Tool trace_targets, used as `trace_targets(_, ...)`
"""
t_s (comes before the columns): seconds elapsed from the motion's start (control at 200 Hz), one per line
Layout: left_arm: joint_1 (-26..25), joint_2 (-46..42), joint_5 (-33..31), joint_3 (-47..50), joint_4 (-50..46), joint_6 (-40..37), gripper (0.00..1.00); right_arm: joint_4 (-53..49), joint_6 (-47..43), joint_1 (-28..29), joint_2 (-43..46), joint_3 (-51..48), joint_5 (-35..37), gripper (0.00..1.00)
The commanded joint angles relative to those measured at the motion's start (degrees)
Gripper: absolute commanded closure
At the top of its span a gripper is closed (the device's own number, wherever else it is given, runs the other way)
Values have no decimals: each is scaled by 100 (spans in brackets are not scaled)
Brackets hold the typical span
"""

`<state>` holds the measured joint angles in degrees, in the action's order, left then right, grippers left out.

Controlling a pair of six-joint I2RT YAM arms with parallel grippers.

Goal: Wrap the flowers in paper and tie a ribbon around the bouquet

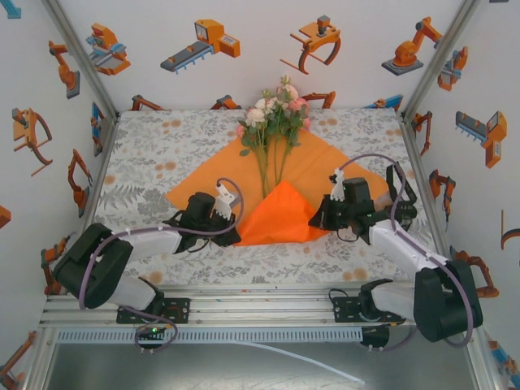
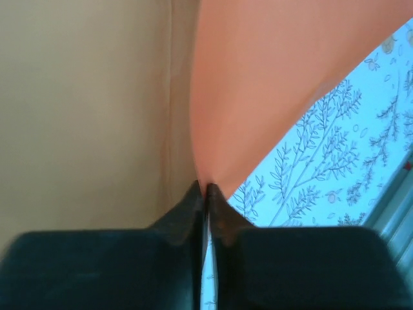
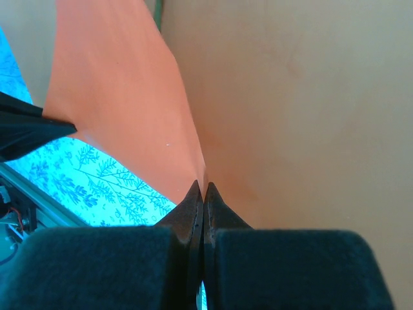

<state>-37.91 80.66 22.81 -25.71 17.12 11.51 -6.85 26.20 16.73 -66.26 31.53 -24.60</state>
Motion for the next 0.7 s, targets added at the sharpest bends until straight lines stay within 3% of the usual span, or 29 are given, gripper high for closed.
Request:
trace_targets(0.0,-107,-649,142,377,-55,470,100,-307,328,-30,527,-156,30,100)
trace_targets(0.205,-949,-2813,-671,769,-1040,1110,100,-1409,826,227,2587,-589,282,100)
trace_targets(0.34,-1001,-3736,-1269,981,-1140,1347,100,-1747,887,255,3539,-607,612,100)
trace_targets(0.446,-938,-3475,-1449,798,-1298,1118,100,-1409,747,254,3262,-554,845,100)
trace_targets(0.696,-824,-2598,-2033,590,-1080,1121,100,-333,308,246,1605,-514,1313,100)
